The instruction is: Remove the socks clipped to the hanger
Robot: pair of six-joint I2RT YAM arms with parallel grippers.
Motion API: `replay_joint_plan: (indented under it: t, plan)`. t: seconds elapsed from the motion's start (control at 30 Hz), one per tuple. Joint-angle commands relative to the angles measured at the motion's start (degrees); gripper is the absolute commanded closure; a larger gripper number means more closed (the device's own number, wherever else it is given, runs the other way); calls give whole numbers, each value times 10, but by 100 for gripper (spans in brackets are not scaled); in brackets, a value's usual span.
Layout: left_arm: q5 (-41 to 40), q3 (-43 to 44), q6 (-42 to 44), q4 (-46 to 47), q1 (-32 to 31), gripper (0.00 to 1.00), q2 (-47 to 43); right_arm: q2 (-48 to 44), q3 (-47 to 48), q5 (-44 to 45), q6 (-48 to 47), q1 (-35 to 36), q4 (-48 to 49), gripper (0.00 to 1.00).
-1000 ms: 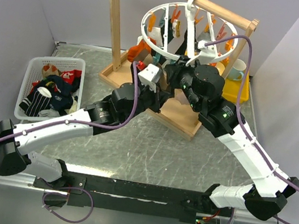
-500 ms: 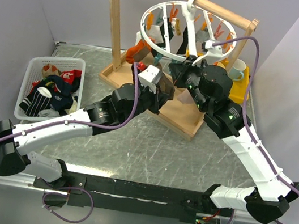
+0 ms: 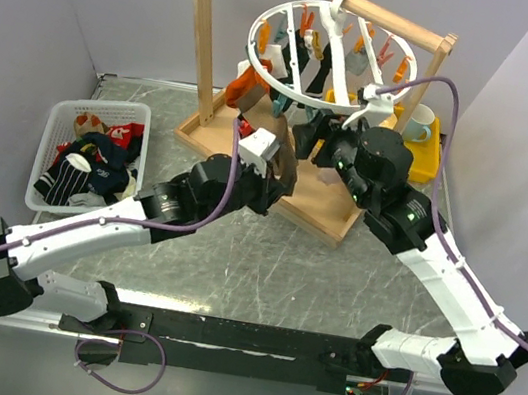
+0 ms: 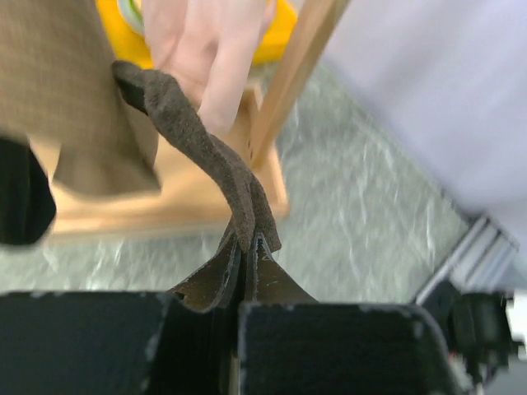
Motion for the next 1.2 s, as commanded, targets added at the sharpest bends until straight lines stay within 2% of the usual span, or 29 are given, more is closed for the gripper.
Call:
replay_joint_plan:
  t: [0.0,0.07,0.17,0.3,0.4,0.43,0.57,0.67,0.7,0.73,0.77,0.9,0.93,1.07,1.1,1.13,1.17]
  plan:
    - [25,56,-7,-159,-3,99,-31,-69,-54,3,-15,-4,9,25]
    - [-18,75,-14,-244,-2,99,-35,-109,-99,-4,-12,-5,13,25]
    - [-88,61,-26,-303,4,99,-62,-168,-160,-8,-4,-6,19,25]
    - [-96,36,-41,-343,56,99,-111,-242,-229,-7,7,-6,9,25]
    - [-75,35,-45,-375,154,99,-135,-293,-273,6,11,-5,-12,24]
    - [-70,30,-43,-377,205,99,-147,-304,-282,10,11,-5,-23,24]
    - [-53,11,-34,-367,309,99,-157,-355,-339,24,15,-6,-48,24]
    - [17,-14,-37,-326,397,99,-147,-373,-368,18,25,-5,-62,24]
    - [42,-19,-37,-314,446,99,-142,-375,-375,15,26,-5,-64,24]
    - [86,-26,-40,-294,469,99,-132,-377,-382,11,32,-5,-66,24]
    - [97,-27,-43,-285,490,99,-127,-380,-384,1,33,-6,-70,24]
    - [61,8,-36,-285,591,99,-105,-378,-383,-34,37,-6,-81,24]
    - [33,20,-27,-297,604,99,-94,-377,-380,-40,39,-6,-84,24]
    - [35,47,-9,-276,643,99,-68,-385,-376,-59,39,-5,-95,24]
    - [39,48,-7,-271,646,96,-62,-389,-377,-61,39,-5,-95,24]
    - [43,49,1,-267,646,82,-49,-393,-381,-60,39,-5,-97,23]
    - [45,51,5,-270,647,32,-40,-400,-382,-60,40,-6,-99,24]
